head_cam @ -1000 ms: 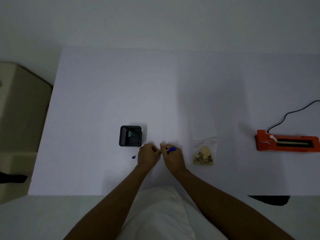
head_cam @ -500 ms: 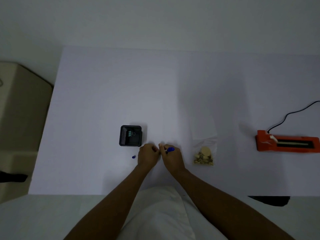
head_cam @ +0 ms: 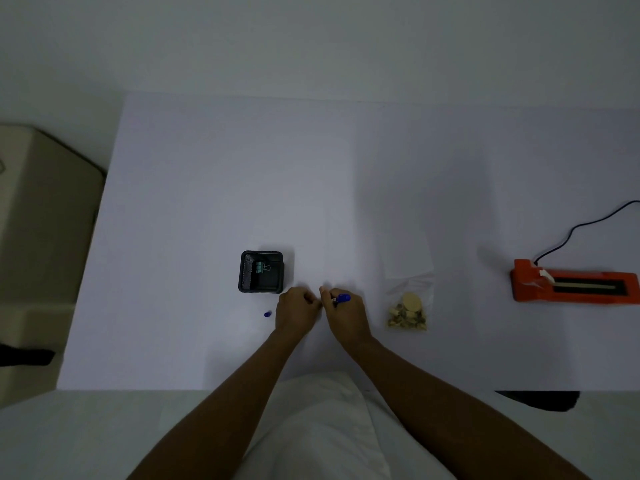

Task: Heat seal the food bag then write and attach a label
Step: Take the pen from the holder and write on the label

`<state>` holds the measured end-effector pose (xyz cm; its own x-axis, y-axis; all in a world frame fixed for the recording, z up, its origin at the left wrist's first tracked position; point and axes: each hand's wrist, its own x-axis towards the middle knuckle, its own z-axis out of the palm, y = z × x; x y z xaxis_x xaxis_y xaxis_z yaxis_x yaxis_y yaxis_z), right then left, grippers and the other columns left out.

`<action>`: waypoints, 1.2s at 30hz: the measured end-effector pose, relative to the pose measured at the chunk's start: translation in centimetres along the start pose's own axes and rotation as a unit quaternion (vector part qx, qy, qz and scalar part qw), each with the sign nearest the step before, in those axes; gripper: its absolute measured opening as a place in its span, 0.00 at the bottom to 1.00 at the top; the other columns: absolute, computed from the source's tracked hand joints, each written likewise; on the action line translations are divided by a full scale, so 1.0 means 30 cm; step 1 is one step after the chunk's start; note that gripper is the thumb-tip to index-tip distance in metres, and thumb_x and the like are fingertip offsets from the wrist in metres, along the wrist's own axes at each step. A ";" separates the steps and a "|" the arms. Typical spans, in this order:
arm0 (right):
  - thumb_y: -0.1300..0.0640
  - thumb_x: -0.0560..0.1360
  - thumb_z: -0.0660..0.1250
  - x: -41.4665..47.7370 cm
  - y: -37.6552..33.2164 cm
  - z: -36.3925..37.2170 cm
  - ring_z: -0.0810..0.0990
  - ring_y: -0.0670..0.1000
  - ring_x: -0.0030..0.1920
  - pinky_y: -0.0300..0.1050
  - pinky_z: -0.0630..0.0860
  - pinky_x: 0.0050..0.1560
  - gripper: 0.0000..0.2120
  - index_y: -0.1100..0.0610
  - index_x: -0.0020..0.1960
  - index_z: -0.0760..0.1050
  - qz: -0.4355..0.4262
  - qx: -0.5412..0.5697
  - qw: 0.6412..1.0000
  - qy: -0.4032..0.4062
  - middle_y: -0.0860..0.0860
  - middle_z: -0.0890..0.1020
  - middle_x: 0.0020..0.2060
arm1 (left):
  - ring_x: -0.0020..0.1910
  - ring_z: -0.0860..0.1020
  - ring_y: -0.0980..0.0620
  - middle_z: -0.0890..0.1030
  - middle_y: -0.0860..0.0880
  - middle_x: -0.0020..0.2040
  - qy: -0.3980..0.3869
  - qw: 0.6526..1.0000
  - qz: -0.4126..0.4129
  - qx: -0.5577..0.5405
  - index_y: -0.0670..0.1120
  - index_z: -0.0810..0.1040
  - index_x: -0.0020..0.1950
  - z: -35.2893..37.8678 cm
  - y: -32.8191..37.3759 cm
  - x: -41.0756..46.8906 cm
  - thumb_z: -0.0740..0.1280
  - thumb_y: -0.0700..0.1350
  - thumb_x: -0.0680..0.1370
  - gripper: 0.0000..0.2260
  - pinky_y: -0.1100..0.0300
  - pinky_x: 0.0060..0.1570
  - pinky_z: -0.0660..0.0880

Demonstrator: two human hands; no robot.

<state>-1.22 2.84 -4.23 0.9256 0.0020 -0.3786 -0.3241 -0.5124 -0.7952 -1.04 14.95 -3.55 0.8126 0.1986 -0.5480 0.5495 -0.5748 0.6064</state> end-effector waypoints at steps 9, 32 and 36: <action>0.52 0.80 0.64 -0.007 -0.001 -0.006 0.65 0.45 0.24 0.44 0.66 0.29 0.23 0.54 0.27 0.64 0.008 0.015 1.000 0.004 0.50 0.68 0.23 | 0.36 0.81 0.51 0.83 0.46 0.37 -0.006 1.000 0.006 0.001 0.43 0.82 0.39 0.003 -0.007 0.002 0.70 0.43 0.74 0.06 0.55 0.43 0.80; 0.55 0.80 0.63 -0.013 -0.015 -0.003 0.69 0.44 0.24 0.34 0.64 0.29 0.22 0.49 0.28 0.65 -0.007 0.002 1.000 -0.019 0.47 0.69 0.24 | 0.32 0.77 0.52 0.80 0.46 0.33 0.006 1.000 -0.004 -0.012 0.42 0.80 0.36 0.001 0.002 -0.001 0.67 0.46 0.77 0.12 0.58 0.37 0.76; 0.54 0.80 0.63 -0.016 -0.012 -0.004 0.67 0.44 0.24 0.35 0.64 0.29 0.22 0.51 0.28 0.67 -0.004 -0.005 1.000 -0.020 0.47 0.70 0.24 | 0.32 0.77 0.53 0.80 0.46 0.34 0.002 1.000 -0.006 -0.010 0.42 0.80 0.37 0.000 0.005 -0.002 0.68 0.46 0.77 0.11 0.60 0.37 0.75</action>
<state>-1.52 2.92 -3.72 0.9193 0.0410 -0.3913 -0.3147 -0.5204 -0.7938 -1.00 14.84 -3.42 0.8060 0.2087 -0.5538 0.5637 -0.5560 0.6109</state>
